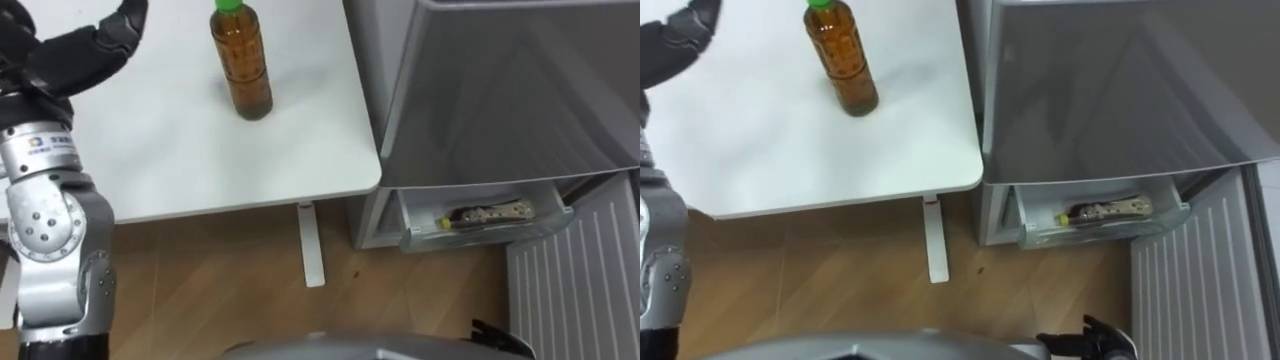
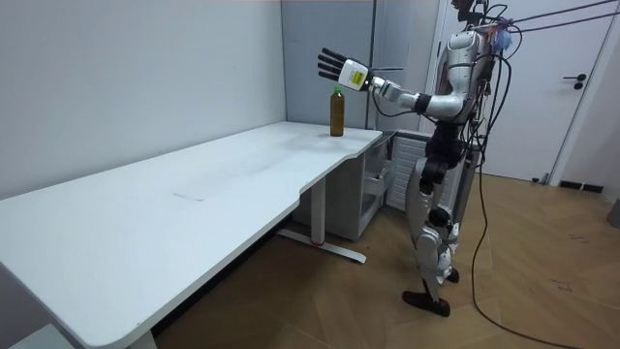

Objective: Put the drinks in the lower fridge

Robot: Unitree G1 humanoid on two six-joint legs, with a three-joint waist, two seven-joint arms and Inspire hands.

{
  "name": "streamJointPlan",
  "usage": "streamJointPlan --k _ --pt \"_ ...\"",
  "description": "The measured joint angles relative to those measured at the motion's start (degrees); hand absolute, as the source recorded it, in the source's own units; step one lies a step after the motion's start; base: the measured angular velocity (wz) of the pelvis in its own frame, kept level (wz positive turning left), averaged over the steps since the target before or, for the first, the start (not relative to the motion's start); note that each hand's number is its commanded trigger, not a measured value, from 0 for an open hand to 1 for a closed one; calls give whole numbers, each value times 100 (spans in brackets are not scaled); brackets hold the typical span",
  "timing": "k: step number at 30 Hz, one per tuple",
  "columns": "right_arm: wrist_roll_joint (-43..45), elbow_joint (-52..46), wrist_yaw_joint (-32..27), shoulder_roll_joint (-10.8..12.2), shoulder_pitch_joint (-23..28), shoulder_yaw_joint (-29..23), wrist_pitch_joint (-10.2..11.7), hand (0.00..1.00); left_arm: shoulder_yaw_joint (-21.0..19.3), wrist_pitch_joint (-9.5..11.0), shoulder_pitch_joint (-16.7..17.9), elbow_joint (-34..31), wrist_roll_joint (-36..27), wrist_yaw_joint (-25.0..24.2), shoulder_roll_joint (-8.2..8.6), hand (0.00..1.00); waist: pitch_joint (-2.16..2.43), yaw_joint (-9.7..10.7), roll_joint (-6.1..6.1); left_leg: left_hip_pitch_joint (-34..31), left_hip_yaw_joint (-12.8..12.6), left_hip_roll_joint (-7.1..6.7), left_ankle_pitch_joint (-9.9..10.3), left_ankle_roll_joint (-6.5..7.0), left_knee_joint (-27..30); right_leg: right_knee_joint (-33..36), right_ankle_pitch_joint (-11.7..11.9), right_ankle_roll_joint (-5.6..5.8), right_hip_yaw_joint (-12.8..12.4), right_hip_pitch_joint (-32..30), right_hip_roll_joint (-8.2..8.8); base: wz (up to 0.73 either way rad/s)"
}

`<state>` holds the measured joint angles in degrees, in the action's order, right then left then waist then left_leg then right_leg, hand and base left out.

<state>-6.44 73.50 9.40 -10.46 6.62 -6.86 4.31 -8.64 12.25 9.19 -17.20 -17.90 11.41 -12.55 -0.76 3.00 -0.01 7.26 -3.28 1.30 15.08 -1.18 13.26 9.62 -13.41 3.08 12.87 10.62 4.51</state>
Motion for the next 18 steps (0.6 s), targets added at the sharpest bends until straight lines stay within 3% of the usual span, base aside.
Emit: streamJointPlan --k 5,9,12,18 --pt "-1 16 -4 -4 -4 -2 -3 0 1 -134 -174 259 -4 -371 22 0 8 -2 20 17 -120 16 -4 5 -46 12 25 2 -84 -61 -7 -11" --pt "-2 10 -11 -3 2 0 -27 0 3 -467 -191 458 -36 -577 61 0 11 17 19 20 -150 19 -6 10 -51 8 66 9 -152 -80 -14 -6" --pt "-2 9 -12 -9 1 1 -64 0 4 -591 -191 487 -35 -592 62 0 16 17 26 18 -170 20 -15 24 -50 10 86 7 -176 -98 -14 -4" --pt "-13 9 -10 -26 10 0 -67 0 3 -693 -204 487 -57 -605 64 0 43 24 63 23 -213 23 -31 36 -51 18 108 6 -228 -119 -14 -4"
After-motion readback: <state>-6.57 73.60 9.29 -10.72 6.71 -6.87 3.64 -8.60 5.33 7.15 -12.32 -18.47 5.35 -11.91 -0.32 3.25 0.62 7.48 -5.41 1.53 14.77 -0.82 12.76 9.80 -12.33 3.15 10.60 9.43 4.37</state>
